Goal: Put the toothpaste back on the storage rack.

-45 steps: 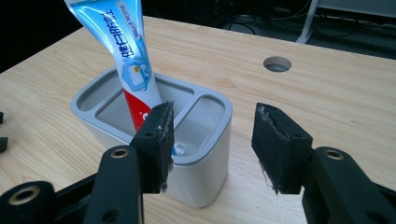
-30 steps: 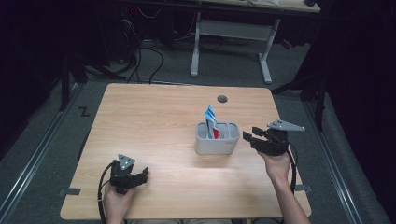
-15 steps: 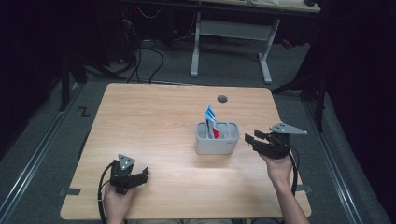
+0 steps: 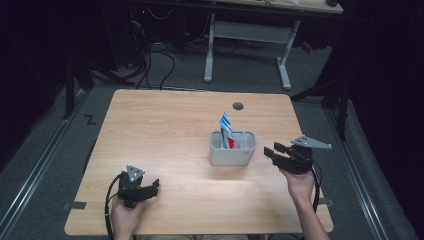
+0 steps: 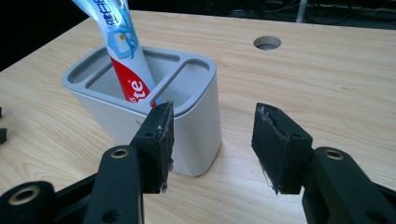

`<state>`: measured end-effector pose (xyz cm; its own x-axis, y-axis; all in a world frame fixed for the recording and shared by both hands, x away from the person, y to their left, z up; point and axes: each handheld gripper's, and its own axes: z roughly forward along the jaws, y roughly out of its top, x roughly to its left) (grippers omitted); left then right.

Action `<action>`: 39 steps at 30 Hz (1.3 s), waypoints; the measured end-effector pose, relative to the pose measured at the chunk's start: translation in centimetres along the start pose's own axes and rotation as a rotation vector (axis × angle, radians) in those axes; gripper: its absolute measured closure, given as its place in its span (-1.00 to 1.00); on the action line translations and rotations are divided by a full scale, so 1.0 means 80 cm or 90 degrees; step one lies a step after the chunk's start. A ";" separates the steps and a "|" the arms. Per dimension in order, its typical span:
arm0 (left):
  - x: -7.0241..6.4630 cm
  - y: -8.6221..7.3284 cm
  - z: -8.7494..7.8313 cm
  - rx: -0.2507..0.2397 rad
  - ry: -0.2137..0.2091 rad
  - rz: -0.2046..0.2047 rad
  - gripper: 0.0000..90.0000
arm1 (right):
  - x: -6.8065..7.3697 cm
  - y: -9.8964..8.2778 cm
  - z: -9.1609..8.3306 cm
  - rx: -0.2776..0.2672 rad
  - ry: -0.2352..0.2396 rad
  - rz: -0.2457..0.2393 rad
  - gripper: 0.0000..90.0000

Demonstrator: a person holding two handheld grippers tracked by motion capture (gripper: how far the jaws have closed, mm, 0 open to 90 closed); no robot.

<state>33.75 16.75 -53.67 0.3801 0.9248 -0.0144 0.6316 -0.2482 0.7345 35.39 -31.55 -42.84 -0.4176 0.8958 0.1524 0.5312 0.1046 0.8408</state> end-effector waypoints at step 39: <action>0.000 0.000 0.000 0.000 0.000 0.000 -0.52 | -0.001 -0.035 0.014 0.036 0.003 0.020 0.08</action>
<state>33.74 16.74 -53.67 0.3800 0.9249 -0.0144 0.6316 -0.2481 0.7345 34.76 -31.46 -45.80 -0.4039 0.8968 0.1804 0.5845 0.1013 0.8050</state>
